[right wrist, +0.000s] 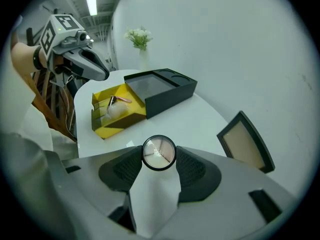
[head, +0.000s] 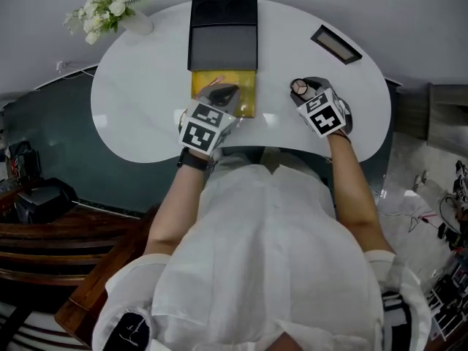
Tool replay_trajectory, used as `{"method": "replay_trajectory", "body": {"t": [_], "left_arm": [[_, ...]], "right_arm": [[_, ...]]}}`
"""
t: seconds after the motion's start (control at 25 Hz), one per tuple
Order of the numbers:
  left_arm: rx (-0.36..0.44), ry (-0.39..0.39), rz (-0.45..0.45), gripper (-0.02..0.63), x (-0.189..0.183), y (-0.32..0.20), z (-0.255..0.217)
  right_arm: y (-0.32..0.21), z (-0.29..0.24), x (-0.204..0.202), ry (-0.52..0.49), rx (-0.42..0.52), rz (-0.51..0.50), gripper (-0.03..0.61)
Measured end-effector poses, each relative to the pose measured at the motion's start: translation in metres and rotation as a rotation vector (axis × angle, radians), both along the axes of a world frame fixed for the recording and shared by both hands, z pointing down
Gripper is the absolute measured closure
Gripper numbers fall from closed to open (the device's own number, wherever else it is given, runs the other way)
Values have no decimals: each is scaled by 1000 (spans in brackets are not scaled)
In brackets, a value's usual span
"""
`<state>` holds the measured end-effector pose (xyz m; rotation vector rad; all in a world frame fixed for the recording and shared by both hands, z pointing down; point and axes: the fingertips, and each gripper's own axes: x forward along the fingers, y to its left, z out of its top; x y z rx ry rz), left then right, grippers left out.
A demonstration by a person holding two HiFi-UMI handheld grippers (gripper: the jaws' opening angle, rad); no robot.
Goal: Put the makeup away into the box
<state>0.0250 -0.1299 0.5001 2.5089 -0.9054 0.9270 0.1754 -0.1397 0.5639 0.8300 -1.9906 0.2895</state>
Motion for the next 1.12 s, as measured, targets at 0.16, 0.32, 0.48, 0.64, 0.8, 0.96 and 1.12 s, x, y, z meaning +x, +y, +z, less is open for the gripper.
{"method": "replay_trajectory", "body": {"t": [0.16,0.32,0.48,0.64,0.8,0.96,1.12], "left_arm": [[-3,-5,-91,592,-51,-9,2],[-14,-4,-148,592,-92,-12,6],[-27,-2,-171,592,-120,-14,8],[-33,15,-176,592,-139,-18,9],[-38,15,-178,592,-159,-22,11],[-41,16,-176,592,-175,-27,11],[-44,17,-174,592,-186,-30,12]], "right_arm": [[-9,-10,-47,-14,6,-67,373],[-13,-12,-90,-22,-7,-118,371],[-16,-11,-127,-25,-27,-161,371],[-18,-7,-159,-32,-51,-188,371],[-21,0,-188,-21,-70,-219,371],[-21,12,-212,-2,-99,-244,371],[-21,25,-224,32,-113,-265,371]]}}
